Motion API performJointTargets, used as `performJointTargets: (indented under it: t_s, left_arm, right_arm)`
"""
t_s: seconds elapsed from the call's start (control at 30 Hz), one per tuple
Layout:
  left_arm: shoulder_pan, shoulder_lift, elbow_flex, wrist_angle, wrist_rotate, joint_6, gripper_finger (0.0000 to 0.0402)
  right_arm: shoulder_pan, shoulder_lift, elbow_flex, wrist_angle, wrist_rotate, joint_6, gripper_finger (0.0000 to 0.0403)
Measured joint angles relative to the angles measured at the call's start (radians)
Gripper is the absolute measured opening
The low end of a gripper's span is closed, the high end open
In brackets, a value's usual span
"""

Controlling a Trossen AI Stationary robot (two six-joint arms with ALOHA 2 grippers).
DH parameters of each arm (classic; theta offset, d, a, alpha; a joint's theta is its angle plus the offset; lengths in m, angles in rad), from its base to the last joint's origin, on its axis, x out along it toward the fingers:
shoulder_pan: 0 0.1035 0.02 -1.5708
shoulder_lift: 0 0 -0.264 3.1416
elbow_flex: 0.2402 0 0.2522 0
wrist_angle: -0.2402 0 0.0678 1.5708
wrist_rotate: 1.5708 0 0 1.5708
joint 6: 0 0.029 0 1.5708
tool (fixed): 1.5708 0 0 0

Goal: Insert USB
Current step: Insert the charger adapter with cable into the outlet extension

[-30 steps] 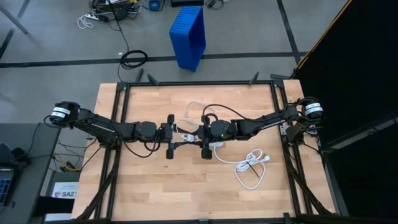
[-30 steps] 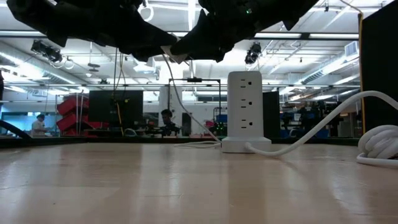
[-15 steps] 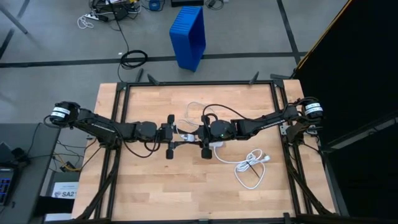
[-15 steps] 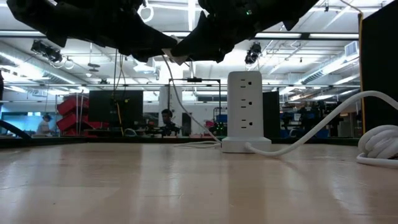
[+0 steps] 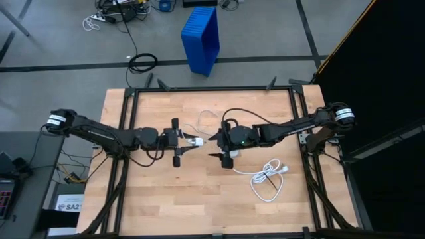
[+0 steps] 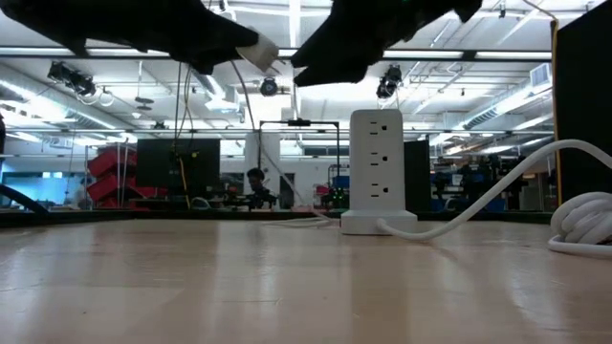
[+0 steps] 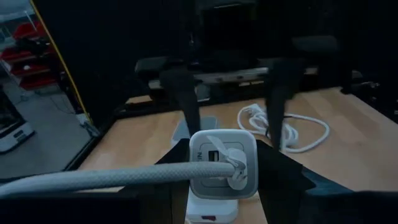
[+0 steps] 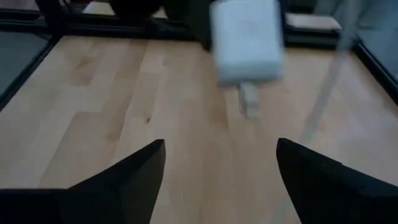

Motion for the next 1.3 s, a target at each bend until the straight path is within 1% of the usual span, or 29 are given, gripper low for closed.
performJointTargets:
  t_s: [0.17,0.27,0.4,0.5,0.6,0.73,0.87,1.0,1.2,1.3]
  left_arm:
    - [0.016,-0.005,-0.074,0.134,0.0,0.001,0.0127]
    - [0.038,-0.005,-0.123,0.23,0.046,0.001,0.0127]
    - [0.06,-0.005,-0.159,0.306,0.095,-0.009,0.0127]
    - [0.064,-0.005,-0.16,0.304,0.1,-0.009,0.0127]
    - [0.064,-0.002,-0.16,0.304,0.107,-0.005,0.0127]
    - [0.068,-0.002,-0.16,0.305,0.115,-0.002,0.0127]
    - [0.082,0.007,-0.16,0.313,0.115,-0.002,0.0127]
    - [0.098,0.054,-0.16,0.365,0.115,-0.001,0.0127]
    - [0.14,0.167,-0.16,0.511,0.179,0.0,0.0127]
    - [0.162,0.224,-0.16,0.572,0.212,-0.004,0.0127]
  right_arm:
    - [0.063,-0.034,-0.003,-0.111,0.169,-0.034,0.0261]
    - [0.096,-0.066,-0.038,-0.093,0.237,-0.058,0.0243]
    - [0.11,-0.14,-0.117,-0.065,0.266,-0.049,0.0218]
    - [0.104,-0.222,-0.202,-0.026,0.272,-0.029,0.0205]
    - [0.091,-0.309,-0.303,0.029,0.274,-0.024,0.0198]
    - [0.073,-0.406,-0.443,0.149,0.27,-0.016,0.0197]
    - [0.065,-0.452,-0.556,0.268,0.27,-0.033,0.0213]
    - [0.065,-0.453,-0.627,0.338,0.268,-0.067,0.0244]
    - [0.065,-0.451,-0.655,0.407,0.268,-0.063,0.03]
    - [0.064,-0.446,-0.656,0.42,0.268,-0.029,0.0326]
